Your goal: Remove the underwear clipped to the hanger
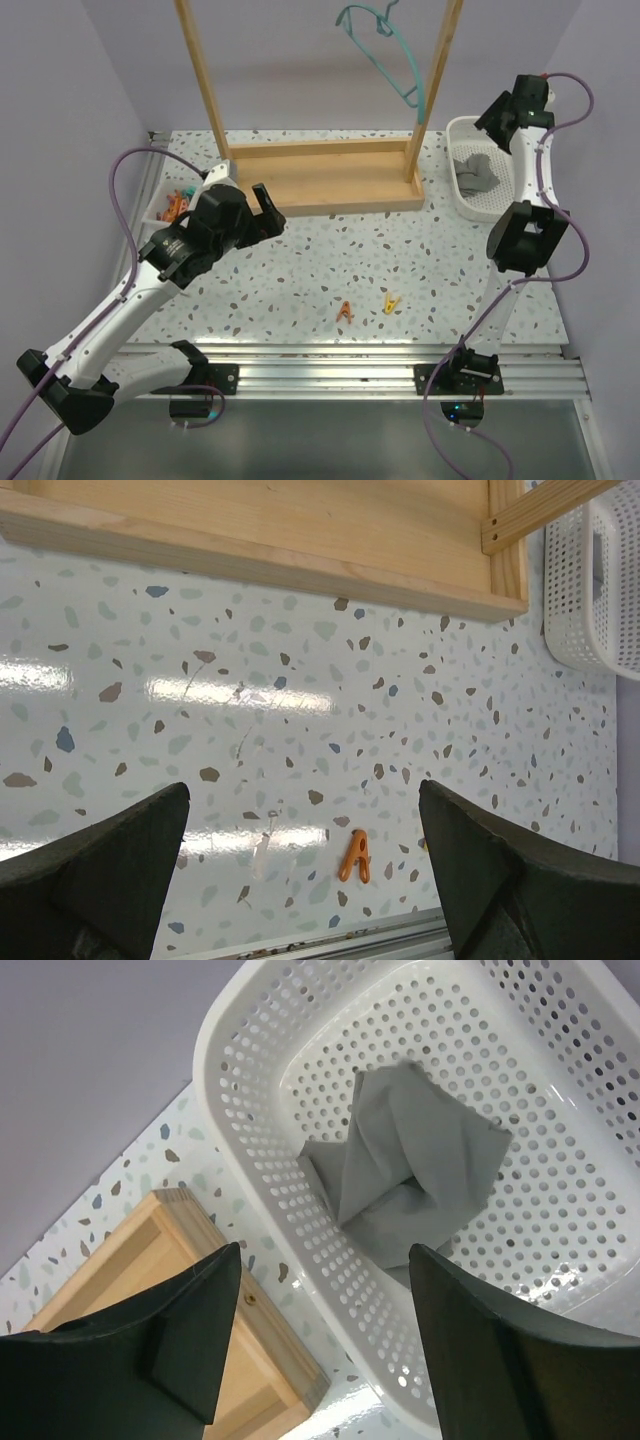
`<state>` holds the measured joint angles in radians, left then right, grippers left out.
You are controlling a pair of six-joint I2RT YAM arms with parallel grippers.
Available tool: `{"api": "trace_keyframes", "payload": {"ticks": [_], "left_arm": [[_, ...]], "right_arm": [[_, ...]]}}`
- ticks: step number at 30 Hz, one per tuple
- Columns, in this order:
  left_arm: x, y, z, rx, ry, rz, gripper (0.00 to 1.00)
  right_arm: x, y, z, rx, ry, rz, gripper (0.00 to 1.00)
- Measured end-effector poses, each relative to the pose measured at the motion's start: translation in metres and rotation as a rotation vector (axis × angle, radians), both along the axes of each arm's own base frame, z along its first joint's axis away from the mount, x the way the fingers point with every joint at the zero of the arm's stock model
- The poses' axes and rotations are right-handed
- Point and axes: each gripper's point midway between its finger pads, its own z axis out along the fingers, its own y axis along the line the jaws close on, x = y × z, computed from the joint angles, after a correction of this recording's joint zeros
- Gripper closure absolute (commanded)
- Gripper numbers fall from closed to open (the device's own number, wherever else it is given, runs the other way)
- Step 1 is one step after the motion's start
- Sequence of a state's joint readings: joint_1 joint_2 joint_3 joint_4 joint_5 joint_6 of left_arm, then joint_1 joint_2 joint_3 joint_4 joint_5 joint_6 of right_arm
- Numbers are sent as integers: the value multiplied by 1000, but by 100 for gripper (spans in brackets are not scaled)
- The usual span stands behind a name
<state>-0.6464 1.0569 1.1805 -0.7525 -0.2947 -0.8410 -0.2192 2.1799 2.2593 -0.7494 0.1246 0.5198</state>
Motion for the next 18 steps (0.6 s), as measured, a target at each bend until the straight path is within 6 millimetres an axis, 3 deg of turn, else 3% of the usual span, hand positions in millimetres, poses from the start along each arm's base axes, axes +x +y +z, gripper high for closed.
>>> {"api": "trace_keyframes", "payload": {"ticks": [3, 8, 10, 13, 18], "left_arm": [[1, -1, 2, -3, -4, 0, 0], [1, -1, 3, -6, -5, -2, 0], [0, -1, 3, -10, -9, -4, 0], [-5, -1, 0, -21, -8, -17, 0], [-10, -16, -18, -40, 19, -106, 0]], "right_arm": [[0, 0, -3, 10, 6, 6, 24], [-1, 6, 9, 22, -19, 33, 1], [-8, 12, 19, 30, -31, 60, 1], [-37, 27, 28, 58, -17, 104, 2], [-131, 81, 28, 100, 26, 202, 1]]}}
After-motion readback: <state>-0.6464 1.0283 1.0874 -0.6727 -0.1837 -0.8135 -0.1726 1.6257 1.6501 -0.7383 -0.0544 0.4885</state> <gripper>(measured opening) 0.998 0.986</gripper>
